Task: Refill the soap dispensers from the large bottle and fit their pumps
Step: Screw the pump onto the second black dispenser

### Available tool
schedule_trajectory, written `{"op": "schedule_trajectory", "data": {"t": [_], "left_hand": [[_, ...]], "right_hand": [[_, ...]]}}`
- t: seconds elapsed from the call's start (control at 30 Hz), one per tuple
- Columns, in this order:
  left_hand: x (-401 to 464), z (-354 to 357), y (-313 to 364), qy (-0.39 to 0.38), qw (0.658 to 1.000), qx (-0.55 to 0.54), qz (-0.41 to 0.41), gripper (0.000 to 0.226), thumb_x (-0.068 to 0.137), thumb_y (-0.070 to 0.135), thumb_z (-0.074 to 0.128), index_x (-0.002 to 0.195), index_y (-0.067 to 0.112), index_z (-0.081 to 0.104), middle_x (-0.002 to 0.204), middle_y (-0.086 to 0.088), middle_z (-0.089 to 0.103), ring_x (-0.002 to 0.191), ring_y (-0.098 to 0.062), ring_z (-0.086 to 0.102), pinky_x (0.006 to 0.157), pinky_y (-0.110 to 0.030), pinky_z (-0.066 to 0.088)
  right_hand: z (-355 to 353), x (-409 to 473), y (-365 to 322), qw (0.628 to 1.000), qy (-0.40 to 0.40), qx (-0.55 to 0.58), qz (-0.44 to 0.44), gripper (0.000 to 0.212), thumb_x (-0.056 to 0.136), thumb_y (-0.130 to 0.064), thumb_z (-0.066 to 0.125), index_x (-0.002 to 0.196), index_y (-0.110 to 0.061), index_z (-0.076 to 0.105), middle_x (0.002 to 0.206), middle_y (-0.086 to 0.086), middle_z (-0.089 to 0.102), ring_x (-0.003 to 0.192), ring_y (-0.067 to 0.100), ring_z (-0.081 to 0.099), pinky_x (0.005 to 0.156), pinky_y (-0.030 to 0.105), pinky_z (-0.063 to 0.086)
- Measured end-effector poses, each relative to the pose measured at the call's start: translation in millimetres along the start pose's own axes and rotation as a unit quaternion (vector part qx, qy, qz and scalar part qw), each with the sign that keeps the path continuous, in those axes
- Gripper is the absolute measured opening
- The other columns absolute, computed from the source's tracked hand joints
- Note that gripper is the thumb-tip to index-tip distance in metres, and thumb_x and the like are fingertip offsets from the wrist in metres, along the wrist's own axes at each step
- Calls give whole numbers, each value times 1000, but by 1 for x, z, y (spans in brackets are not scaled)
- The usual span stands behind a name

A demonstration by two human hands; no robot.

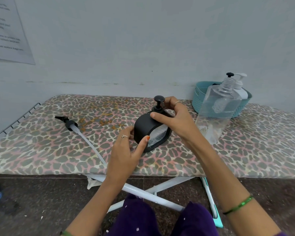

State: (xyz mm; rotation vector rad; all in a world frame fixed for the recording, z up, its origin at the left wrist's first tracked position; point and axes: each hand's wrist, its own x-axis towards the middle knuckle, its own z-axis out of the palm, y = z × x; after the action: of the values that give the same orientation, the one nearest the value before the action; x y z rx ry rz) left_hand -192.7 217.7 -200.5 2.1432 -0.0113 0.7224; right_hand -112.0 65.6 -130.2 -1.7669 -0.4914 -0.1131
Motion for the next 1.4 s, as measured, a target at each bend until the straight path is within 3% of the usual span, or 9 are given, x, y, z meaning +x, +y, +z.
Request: {"op": "schedule_trajectory", "data": {"t": [0.17,0.3,0.43,0.6,0.77,0.93,1.13,1.3,1.4], "left_hand": [[1,1,0,5,1000,-1,0,59,87,53,50,127,10,54,100,20,46,99,24,43,79,4,32],[1,1,0,5,1000,1,3,61,87,54,50,128,9,53,101,18,46,100,23,44,79,3,33],[2,2,-1,2,1000,5,4,62,86,54,50,128,7,53,106,11,48,100,25,43,79,5,32],[2,2,-2,1,1000,4,3,63,86,57,49,127,10,53,106,10,50,98,24,43,77,4,33],[2,3,-3,3,1000,1,5,60,87,56,49,126,11,54,104,12,49,99,20,45,78,3,33],[2,2,-4,4,1000,-3,5,59,87,56,49,126,13,54,102,13,50,99,18,46,77,2,35],[2,3,-4,2,1000,-3,4,58,86,56,49,125,14,53,104,10,51,97,19,46,76,1,36],[1,3,-5,1,1000,8,12,56,87,55,50,125,14,53,104,9,51,95,16,48,76,0,36],[1,3,-5,1,1000,7,12,59,87,58,49,126,14,53,104,10,50,96,18,46,76,1,36]], "right_hand": [[-12,-3,2,995,-96,39,-13,33,92,1,58,120,-17,61,119,-2,67,115,5,59,101,22,43],[-7,-1,4,998,-34,55,15,30,84,-3,70,106,-22,68,111,-2,71,110,8,63,102,30,45],[0,2,0,999,37,5,18,28,70,-14,84,88,-22,65,92,-7,67,91,2,61,81,12,46],[-4,3,1,1000,-18,-20,0,35,79,-14,78,110,-17,63,109,-1,67,110,10,59,99,31,44],[-12,2,0,995,-98,14,4,33,90,0,62,121,-10,64,120,1,67,116,5,59,106,29,43],[-8,2,0,997,-4,67,29,30,76,2,76,102,-13,72,103,1,73,104,11,67,102,34,48],[-1,-3,-1,996,72,53,9,27,71,-5,82,86,-24,70,92,-5,73,95,11,68,85,15,50],[-8,-1,-3,998,-57,5,1,35,84,-9,72,116,-20,64,113,-5,70,111,1,61,100,19,45],[-6,1,-2,998,-63,7,-1,33,87,-3,67,115,-18,66,117,1,69,114,7,61,104,29,44]]}}
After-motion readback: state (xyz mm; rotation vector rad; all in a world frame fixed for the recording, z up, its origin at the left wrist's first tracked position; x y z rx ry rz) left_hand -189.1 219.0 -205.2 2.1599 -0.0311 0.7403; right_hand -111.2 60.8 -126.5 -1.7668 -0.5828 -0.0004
